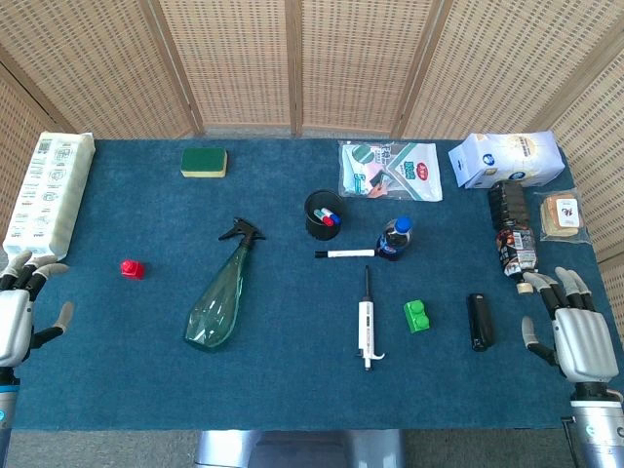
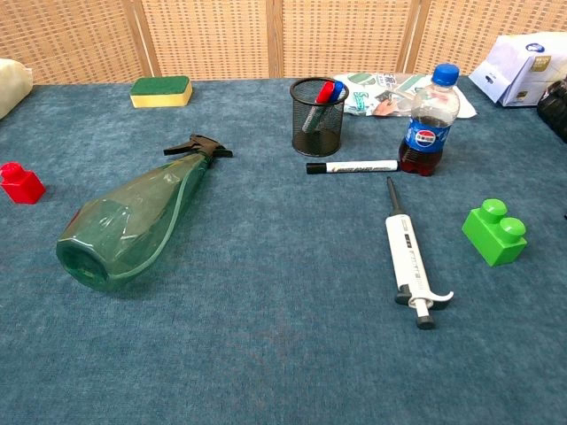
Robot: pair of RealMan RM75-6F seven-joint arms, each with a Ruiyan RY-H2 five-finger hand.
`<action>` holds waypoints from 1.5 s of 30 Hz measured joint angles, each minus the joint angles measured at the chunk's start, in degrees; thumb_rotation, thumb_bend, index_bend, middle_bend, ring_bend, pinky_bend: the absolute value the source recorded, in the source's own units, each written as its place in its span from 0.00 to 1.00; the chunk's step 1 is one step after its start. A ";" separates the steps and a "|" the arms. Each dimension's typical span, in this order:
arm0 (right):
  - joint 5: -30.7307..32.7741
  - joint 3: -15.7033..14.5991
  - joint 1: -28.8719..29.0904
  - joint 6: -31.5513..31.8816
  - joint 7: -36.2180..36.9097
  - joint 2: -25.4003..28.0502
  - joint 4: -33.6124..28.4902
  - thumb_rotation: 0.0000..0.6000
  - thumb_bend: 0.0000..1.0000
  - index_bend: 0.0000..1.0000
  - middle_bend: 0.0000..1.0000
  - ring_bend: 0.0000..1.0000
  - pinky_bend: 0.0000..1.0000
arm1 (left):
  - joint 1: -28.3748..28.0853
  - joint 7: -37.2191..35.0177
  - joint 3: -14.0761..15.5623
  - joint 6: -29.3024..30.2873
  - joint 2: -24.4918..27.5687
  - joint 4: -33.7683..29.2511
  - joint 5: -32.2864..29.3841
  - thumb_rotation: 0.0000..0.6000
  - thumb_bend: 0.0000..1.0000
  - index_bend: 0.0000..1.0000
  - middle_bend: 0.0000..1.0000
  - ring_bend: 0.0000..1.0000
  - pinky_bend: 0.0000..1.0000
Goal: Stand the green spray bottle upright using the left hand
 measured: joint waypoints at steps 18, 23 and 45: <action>-1.64 -1.04 -1.97 2.91 2.00 0.95 -0.99 1.00 0.56 0.18 0.23 0.05 0.10 | -4.83 -8.66 0.89 -14.23 5.57 -3.43 4.06 1.00 0.43 0.30 0.26 0.16 0.23; -1.96 -1.28 -2.78 4.13 2.13 1.11 -1.31 1.00 0.56 0.18 0.23 0.05 0.10 | -10.71 -14.84 1.65 -25.47 9.17 -4.74 9.70 1.00 0.43 0.31 0.27 0.17 0.24; -0.88 -1.40 -4.73 5.38 4.46 1.84 0.10 1.00 0.56 0.18 0.23 0.05 0.10 | -35.36 -26.80 1.92 -57.84 -0.82 -3.30 12.59 1.00 0.43 0.31 0.27 0.17 0.26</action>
